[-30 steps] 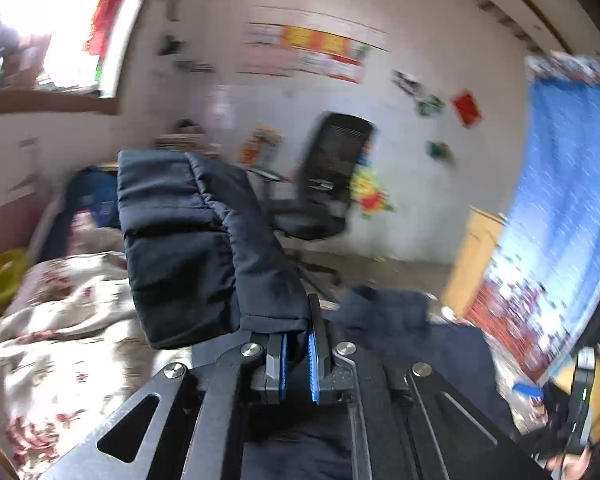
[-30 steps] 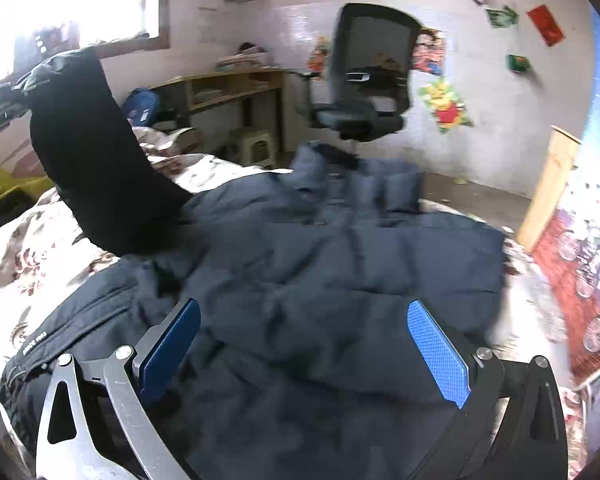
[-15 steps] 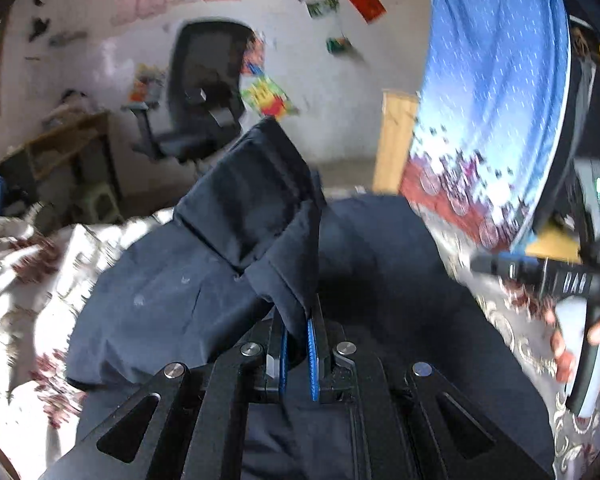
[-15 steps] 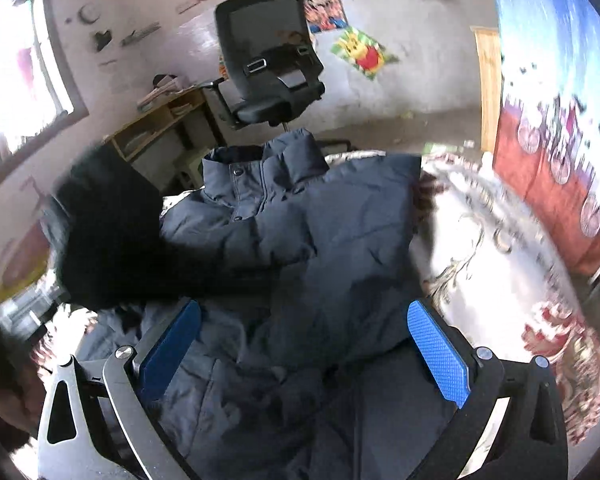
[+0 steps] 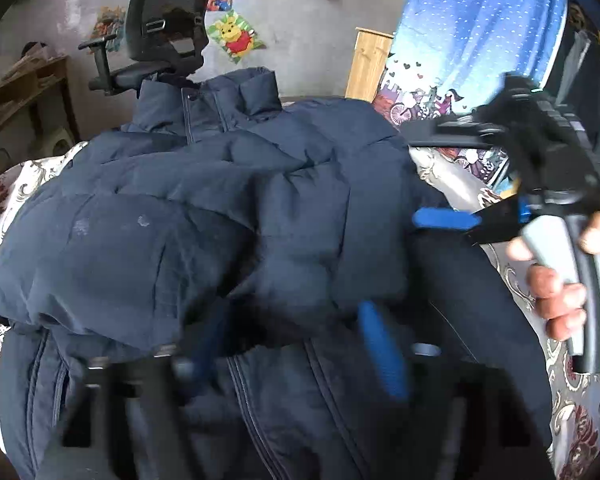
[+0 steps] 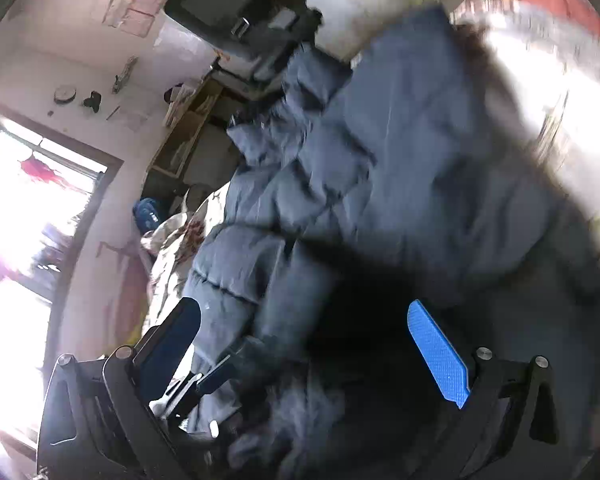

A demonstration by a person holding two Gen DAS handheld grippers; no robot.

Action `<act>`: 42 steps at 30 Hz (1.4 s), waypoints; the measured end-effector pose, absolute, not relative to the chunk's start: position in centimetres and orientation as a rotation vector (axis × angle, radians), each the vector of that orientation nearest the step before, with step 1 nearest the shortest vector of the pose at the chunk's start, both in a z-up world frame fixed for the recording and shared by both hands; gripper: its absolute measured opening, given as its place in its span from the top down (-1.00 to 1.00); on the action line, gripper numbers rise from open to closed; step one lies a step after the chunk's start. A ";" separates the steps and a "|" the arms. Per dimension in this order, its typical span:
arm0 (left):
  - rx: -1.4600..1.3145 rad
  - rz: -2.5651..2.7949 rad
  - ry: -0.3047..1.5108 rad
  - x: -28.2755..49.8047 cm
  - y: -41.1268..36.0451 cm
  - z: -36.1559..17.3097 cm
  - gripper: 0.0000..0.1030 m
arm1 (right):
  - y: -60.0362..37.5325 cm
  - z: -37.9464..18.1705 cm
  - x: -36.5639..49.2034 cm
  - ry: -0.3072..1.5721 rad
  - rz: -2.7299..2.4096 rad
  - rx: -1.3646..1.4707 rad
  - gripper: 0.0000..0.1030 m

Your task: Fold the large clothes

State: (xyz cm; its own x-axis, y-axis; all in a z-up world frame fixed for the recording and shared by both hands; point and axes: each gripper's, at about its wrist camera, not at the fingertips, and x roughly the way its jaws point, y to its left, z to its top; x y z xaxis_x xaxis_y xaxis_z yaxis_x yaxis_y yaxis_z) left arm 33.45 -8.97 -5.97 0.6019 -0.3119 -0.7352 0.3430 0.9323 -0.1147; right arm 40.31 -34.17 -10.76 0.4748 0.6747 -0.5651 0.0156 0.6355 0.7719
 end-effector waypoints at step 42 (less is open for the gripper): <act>-0.141 0.151 0.763 35.8 6.9 -2.2 -0.64 | -32.3 -3.6 43.2 0.878 0.017 0.198 0.90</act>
